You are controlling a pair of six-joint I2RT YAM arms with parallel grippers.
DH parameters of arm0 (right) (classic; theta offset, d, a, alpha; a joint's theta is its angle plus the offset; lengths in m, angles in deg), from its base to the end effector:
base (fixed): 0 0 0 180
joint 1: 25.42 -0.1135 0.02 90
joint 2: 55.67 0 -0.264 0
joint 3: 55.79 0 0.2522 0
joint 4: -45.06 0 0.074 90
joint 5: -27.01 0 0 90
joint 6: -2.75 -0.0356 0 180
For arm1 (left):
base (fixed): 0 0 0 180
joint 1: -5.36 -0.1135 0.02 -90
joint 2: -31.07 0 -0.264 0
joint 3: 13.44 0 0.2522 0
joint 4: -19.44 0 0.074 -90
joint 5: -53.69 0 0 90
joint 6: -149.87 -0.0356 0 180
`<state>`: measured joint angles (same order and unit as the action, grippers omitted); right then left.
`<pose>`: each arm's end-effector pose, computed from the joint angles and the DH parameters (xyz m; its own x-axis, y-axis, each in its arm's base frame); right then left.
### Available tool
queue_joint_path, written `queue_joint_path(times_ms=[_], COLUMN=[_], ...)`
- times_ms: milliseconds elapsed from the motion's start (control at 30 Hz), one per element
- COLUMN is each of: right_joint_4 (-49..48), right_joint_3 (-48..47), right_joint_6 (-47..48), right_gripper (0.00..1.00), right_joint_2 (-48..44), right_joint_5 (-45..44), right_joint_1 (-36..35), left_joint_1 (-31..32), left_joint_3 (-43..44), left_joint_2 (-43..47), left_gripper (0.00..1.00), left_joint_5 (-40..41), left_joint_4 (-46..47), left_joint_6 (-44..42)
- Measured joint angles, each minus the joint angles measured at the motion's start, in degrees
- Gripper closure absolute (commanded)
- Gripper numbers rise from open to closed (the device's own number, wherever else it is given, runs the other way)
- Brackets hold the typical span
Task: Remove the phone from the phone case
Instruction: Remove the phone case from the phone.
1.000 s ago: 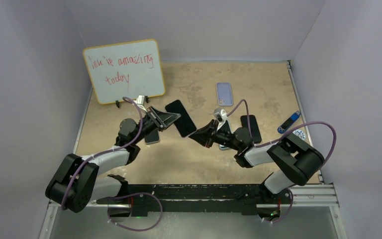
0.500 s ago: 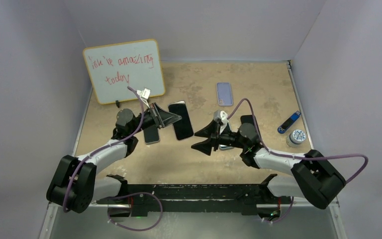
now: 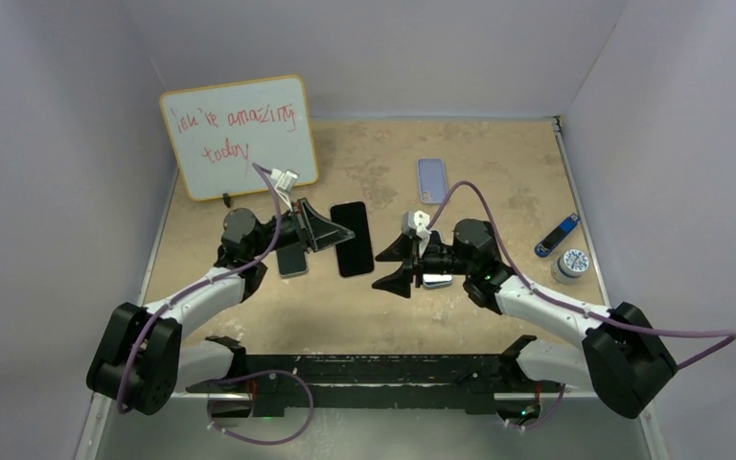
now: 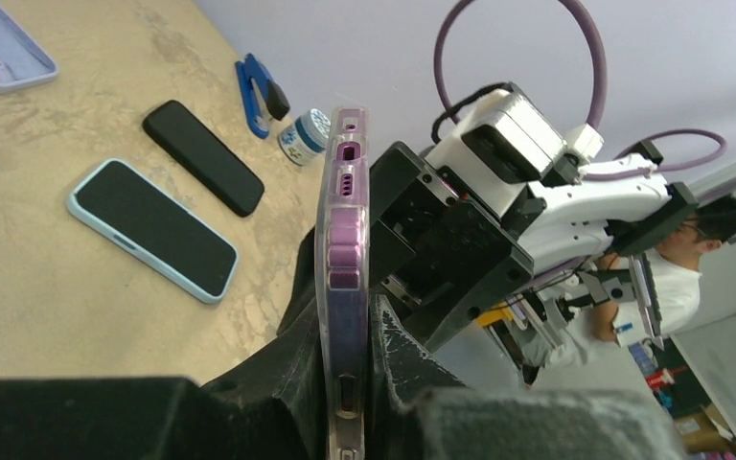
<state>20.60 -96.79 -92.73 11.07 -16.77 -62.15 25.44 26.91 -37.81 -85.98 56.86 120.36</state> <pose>0.1782 0.1650 0.2443 -0.1126 -0.0016 -0.9936 -0.9861 0.1236 0.1115 0.2183 -0.1087 0.2543 -0.7375 -0.3301 -0.5892 0.5842 0.1259 -0.8018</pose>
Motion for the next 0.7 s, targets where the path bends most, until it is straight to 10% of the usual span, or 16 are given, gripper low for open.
queue_joint_path(times_ms=[700], right_joint_4=[3.3], right_joint_3=[-4.8], right_joint_6=[0.1], right_gripper=[0.53], right_joint_2=[4.3], right_joint_5=[6.3], right_joint_1=[0.0], left_joint_1=[1.8], left_joint_3=[2.6], left_joint_2=[3.4], left_gripper=[1.00], left_joint_5=[-2.6], left_joint_4=[-8.3], left_joint_6=[-5.5])
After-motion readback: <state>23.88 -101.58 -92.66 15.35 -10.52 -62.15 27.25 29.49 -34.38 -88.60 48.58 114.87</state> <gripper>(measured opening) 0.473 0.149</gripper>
